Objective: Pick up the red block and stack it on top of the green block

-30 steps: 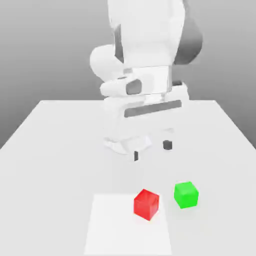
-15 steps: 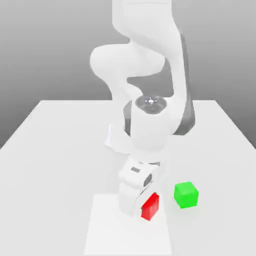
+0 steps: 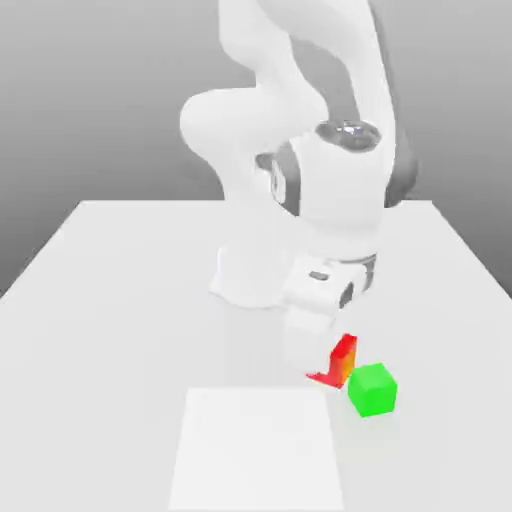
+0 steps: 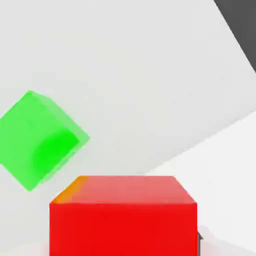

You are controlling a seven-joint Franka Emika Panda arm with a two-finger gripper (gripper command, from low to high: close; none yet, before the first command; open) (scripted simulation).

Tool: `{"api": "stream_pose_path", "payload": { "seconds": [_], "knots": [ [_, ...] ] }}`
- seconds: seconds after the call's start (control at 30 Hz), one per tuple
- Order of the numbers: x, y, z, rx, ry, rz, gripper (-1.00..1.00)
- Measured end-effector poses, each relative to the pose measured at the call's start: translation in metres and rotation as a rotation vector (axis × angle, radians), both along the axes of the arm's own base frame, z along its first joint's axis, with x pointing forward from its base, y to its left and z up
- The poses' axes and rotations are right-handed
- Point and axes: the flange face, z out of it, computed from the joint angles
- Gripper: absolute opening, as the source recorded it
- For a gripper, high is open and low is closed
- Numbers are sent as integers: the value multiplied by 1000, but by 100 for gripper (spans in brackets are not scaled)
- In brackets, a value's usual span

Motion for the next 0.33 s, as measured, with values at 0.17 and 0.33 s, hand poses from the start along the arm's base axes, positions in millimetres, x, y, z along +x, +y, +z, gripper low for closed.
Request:
{"api": "stream_pose_path", "payload": {
  "seconds": [0.17,0.33],
  "knots": [
    [-8,15,-35,-3,-2,24,-100],
    [-9,15,-53,-3,-2,24,100]
  ]
}}
